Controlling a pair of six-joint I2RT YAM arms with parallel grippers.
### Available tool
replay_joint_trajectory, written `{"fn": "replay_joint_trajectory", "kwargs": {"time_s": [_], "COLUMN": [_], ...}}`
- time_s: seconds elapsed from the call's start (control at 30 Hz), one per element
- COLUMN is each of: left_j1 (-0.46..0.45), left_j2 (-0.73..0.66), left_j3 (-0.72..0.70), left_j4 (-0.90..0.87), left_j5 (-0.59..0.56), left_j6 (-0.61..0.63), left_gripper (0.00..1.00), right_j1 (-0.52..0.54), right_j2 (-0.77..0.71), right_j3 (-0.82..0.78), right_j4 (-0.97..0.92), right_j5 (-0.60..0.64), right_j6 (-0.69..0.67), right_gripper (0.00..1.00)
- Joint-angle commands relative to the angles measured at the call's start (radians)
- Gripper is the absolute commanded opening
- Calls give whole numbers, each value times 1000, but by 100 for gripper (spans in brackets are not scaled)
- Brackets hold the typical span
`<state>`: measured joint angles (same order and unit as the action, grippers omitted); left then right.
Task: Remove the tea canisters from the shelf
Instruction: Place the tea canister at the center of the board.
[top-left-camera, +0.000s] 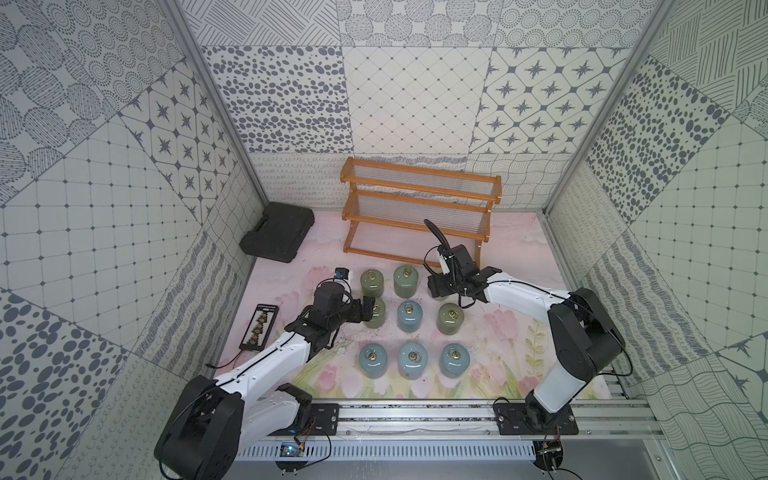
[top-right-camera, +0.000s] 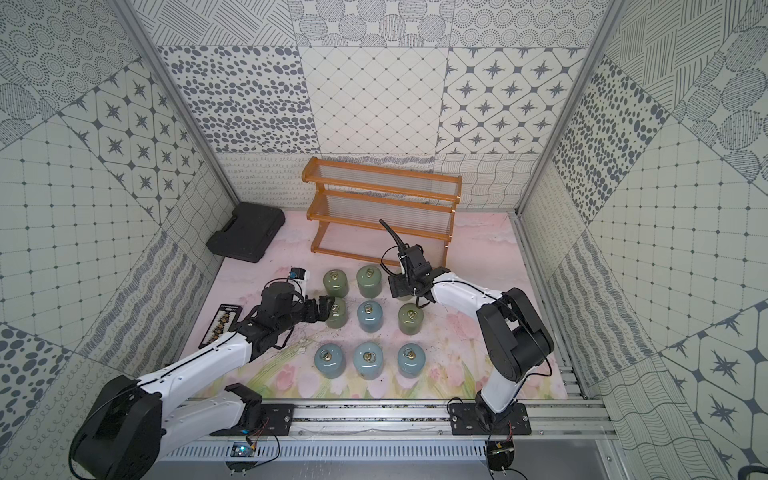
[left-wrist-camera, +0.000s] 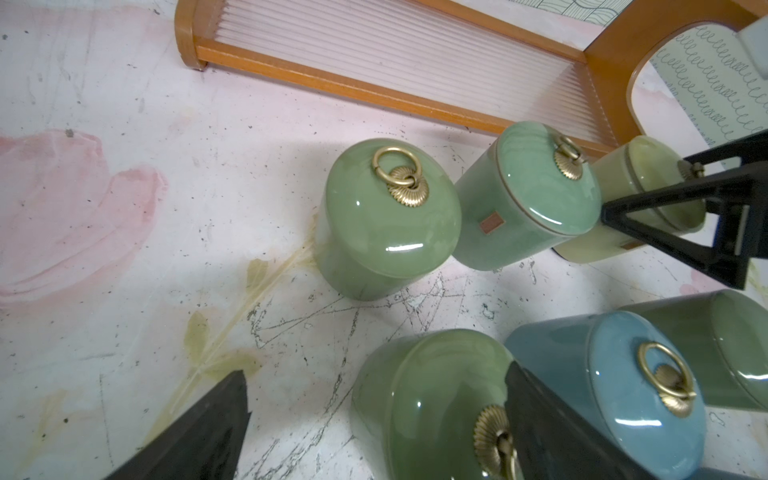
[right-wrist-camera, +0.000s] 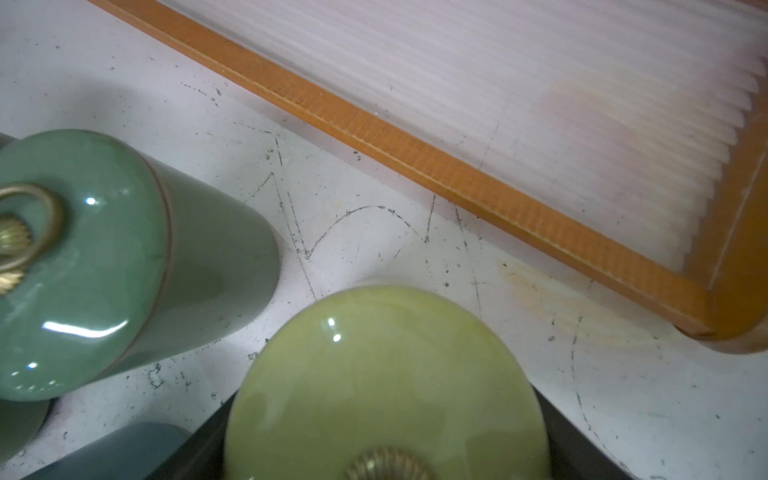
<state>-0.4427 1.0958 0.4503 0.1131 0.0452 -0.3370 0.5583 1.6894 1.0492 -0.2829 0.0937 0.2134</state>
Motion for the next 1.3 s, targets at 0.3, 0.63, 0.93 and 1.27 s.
{"fn": "replay_joint_trajectory", "kwargs": {"time_s": [0.3, 0.63, 0.93, 1.27], "left_j1": [0, 0, 1, 3], "left_j2": [-5, -12, -47, -66], "left_j3": [2, 2, 9, 35], "left_j4": [22, 20, 8, -18], "left_j5": [9, 5, -26, -96], "left_j6": [-8, -7, 18, 89], "left_gripper": [100, 100, 100, 100], "right_j1": [-14, -16, -29, -63], "right_j2": [9, -9, -94, -245], "right_j3": [46, 41, 25, -43], "right_j4": [95, 90, 76, 58], "right_j5": [-15, -13, 11, 32], "right_j6": [12, 15, 5, 1], "right_gripper": [92, 94, 98, 99]}}
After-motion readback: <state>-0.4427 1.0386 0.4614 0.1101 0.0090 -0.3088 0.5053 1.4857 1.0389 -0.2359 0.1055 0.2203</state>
